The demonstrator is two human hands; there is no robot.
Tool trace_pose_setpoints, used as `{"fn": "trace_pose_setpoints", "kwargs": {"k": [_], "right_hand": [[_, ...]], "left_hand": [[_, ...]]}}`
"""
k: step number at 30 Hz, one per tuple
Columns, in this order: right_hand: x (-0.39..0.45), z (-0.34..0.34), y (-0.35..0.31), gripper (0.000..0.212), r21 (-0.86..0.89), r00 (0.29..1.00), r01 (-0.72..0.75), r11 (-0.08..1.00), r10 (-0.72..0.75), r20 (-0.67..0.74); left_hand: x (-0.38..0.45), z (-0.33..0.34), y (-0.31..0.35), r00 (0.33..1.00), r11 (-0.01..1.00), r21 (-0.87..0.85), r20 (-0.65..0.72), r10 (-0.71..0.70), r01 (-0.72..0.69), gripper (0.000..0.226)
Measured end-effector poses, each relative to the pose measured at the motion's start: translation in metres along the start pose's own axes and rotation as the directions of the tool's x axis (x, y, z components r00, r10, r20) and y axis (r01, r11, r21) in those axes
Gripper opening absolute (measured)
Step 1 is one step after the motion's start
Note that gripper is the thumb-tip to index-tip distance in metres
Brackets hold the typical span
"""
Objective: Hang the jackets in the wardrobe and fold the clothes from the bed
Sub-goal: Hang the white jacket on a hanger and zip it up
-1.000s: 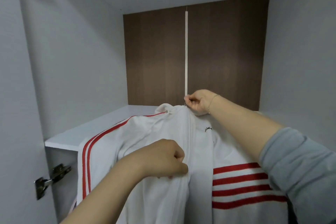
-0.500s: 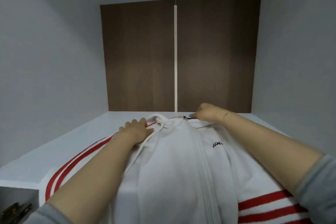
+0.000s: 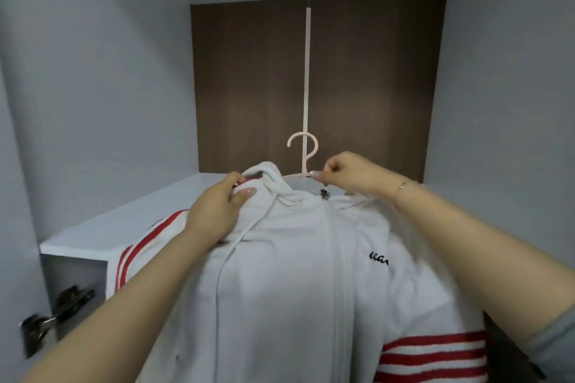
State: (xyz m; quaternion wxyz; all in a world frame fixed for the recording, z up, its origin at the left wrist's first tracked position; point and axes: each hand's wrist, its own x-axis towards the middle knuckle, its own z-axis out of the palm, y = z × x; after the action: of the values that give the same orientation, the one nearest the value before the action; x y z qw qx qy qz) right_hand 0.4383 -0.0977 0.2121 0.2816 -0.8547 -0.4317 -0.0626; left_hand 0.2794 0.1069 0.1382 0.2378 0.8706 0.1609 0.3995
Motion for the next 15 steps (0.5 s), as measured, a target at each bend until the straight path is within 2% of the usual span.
{"fn": "trace_pose_setpoints", "kwargs": {"k": [3, 5, 7, 10, 13, 15], "right_hand": [[-0.037, -0.02, -0.034, 0.039, 0.036, 0.99, 0.129, 0.991, -0.131, 0.059], [-0.063, -0.026, -0.052, 0.034, 0.15, 0.978, 0.135, 0.979, -0.156, 0.141], [-0.09, -0.024, -0.065, 0.029, 0.261, 0.971, 0.066, 0.963, -0.123, 0.205], [-0.131, -0.008, -0.077, 0.027, 0.347, 0.973, -0.044, 0.937, -0.039, 0.226], [-0.169, 0.015, -0.082, 0.027, 0.394, 0.972, -0.133, 0.909, 0.042, 0.231], [-0.193, 0.035, -0.087, 0.029, 0.415, 0.97, -0.192, 0.889, 0.107, 0.22]], "left_hand": [[-0.037, -0.026, 0.013, 0.997, 0.993, -0.111, -0.073, 0.036, -0.044, 0.007], [-0.059, -0.044, 0.022, 0.995, 0.974, -0.208, -0.044, 0.087, -0.094, 0.012], [-0.083, -0.06, 0.028, 0.987, 0.948, -0.287, 0.04, 0.153, -0.135, 0.02], [-0.124, -0.079, 0.018, 0.965, 0.924, -0.354, 0.16, 0.209, -0.142, 0.027], [-0.155, -0.094, -0.012, 0.956, 0.927, -0.369, 0.246, 0.163, -0.063, 0.024], [-0.169, -0.096, -0.039, 0.949, 0.933, -0.359, 0.3, 0.094, 0.021, 0.032]]}}
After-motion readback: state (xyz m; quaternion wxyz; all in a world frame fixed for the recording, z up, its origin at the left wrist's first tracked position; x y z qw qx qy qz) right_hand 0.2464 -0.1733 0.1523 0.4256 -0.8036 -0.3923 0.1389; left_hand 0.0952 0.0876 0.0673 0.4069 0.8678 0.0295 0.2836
